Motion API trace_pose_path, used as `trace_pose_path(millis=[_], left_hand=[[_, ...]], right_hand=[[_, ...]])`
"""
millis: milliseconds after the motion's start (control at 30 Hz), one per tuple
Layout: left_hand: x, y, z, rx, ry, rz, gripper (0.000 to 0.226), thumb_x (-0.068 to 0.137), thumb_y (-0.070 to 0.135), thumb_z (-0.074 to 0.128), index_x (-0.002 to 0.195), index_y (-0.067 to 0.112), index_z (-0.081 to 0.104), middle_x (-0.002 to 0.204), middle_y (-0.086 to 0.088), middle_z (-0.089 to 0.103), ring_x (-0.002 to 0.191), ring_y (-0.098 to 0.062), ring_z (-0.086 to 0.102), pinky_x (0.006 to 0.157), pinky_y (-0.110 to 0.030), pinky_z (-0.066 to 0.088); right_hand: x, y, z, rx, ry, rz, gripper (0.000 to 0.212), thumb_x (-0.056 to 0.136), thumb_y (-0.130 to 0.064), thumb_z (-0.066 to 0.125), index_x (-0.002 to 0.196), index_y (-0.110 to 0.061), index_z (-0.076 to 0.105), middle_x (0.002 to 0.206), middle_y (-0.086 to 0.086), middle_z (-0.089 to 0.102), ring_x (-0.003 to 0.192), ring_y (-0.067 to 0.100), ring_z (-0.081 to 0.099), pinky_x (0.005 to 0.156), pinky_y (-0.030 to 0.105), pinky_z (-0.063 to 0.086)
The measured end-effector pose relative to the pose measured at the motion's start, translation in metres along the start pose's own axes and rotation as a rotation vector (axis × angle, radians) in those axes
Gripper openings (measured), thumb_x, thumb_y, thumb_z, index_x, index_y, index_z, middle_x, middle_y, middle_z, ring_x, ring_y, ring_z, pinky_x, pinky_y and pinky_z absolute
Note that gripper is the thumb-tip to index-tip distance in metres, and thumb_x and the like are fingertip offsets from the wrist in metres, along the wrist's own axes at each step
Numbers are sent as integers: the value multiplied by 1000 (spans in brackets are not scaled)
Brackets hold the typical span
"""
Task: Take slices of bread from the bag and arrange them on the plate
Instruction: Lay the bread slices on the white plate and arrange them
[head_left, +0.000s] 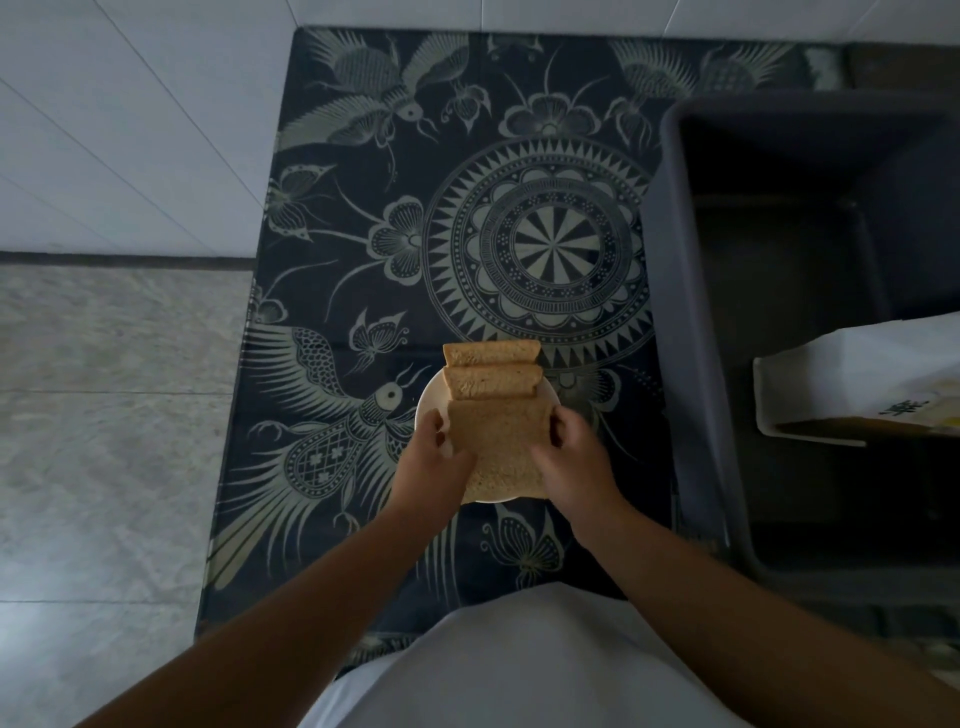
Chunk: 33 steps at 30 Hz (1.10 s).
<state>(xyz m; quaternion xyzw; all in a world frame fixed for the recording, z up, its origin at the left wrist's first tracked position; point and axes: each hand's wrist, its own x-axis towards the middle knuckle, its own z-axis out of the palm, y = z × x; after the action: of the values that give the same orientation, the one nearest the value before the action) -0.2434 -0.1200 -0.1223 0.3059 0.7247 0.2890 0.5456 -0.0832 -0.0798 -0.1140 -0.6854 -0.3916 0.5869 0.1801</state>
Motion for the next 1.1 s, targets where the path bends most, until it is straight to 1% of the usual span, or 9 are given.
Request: trace_pose_path(millis=[67,267,433,567,667,733,867,1000,1100], left_hand=[[-4,-2,1,33,-34,9,37,89,22,57,124,32,52,111,12,66,92,-2,63,62,-15,51],[-9,4,-1,59,-70,36,51,89,14,56,111,57,40,87,47,60,80,26,55,57,-4,45],[-6,6,0,89,-68,51,52,89,17,59,127,48,39,98,29,58,88,8,56,67,-15,41],[-4,4,-2,48,-67,53,47,88,18,60,126,41,47,104,22,63,97,-1,62,70,-18,47],[-8,-4,-1,-51,-4,62,55,87,15,60,121,56,48,107,33,62,96,9,61,69,-15,52],[-11,-8,0,-5,83,39,50,90,15,60,135,32,48,113,22,60,97,7,59,72,-14,48],[-8,-12,-5,195,184,45,33,90,19,62,123,18,63,88,23,60,88,-1,61,65,-11,40],[0,-10,-13,245,165,35,24,87,16,62,109,21,70,88,18,65,82,2,59,63,-16,43],[1,-12,-16,242,148,24,22,86,15,64,106,21,70,91,13,68,82,-6,63,67,-25,50]], right_hand=[[-5,2,1,-8,-21,-25,32,86,-13,57,114,-28,58,104,-3,68,91,19,67,82,50,57],[-11,-3,10,17,-16,-36,35,85,-12,56,114,-29,60,98,-1,70,88,19,67,78,45,57],[-11,-5,10,-12,-15,-41,36,85,-12,57,119,-27,58,100,0,69,90,18,65,79,45,57],[-9,-3,8,-66,-27,-70,37,85,-13,58,119,-27,54,109,0,66,93,14,63,72,31,53],[-11,3,7,-119,-9,-100,54,83,-11,59,134,-21,46,125,2,58,111,17,57,90,42,53],[-14,9,6,-175,8,-158,62,83,-10,60,141,-18,41,130,4,52,118,19,52,97,45,49],[-15,20,3,-285,65,-234,51,87,-14,62,136,-14,48,126,8,50,108,18,53,93,39,49],[-10,26,1,-305,100,-261,39,91,-11,59,130,-12,55,120,9,57,96,12,56,81,23,45],[-9,27,0,-305,109,-283,39,88,-7,59,127,-13,58,117,7,59,98,14,56,82,24,45]])
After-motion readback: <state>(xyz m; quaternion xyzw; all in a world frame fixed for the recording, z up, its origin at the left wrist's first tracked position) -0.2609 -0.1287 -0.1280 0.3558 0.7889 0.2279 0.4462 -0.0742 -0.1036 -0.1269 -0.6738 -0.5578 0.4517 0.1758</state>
